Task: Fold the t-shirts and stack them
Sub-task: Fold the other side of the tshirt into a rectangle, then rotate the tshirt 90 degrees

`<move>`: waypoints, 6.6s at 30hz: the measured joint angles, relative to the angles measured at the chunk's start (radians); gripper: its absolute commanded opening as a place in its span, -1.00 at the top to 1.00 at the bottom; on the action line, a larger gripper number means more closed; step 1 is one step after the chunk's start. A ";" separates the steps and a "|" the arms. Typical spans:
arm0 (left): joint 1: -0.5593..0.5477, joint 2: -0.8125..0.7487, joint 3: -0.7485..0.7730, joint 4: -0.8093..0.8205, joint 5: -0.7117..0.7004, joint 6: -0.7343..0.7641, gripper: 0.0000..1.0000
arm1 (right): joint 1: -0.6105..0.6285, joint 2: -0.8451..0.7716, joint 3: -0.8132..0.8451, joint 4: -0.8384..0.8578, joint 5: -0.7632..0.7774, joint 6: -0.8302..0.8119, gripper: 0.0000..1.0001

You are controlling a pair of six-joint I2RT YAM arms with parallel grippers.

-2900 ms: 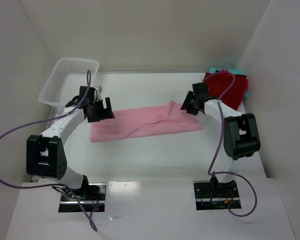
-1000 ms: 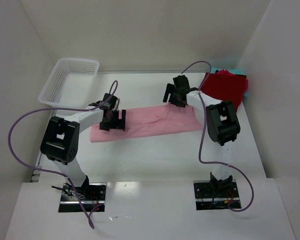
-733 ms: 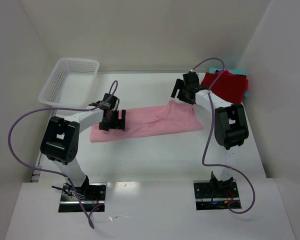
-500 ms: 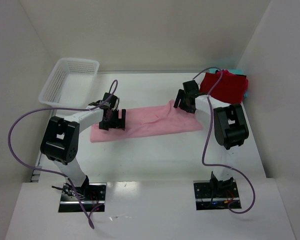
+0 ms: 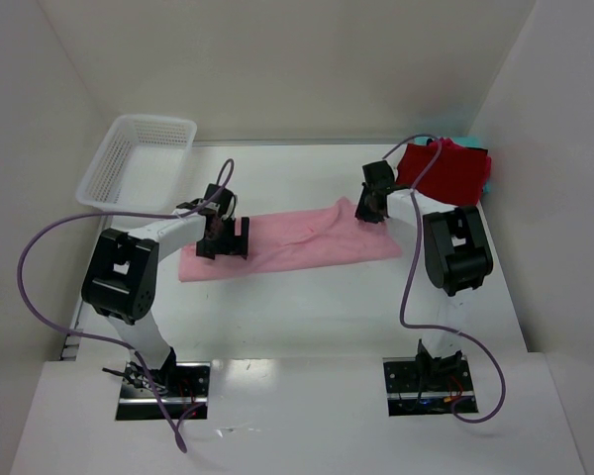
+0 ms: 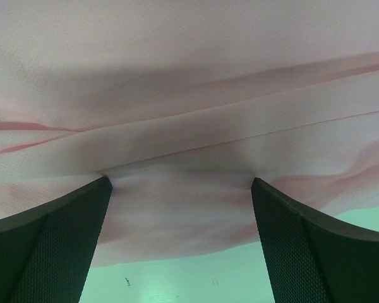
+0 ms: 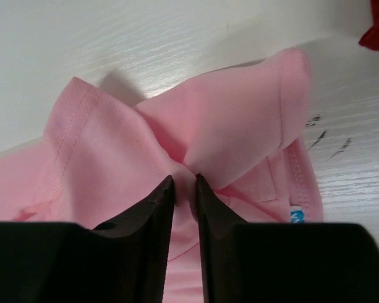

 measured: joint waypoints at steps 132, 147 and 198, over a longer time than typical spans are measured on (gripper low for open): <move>-0.417 0.137 0.164 -0.240 0.512 0.451 -0.98 | 0.098 0.492 0.774 -0.183 -0.065 0.103 -0.74; -0.420 0.166 0.165 -0.195 0.672 0.475 -0.98 | 0.121 0.655 1.053 -0.195 -0.136 0.060 -0.76; -0.469 -0.083 -0.097 -0.050 0.426 0.103 -0.98 | 0.081 0.415 0.694 -0.184 -0.037 -0.033 -0.85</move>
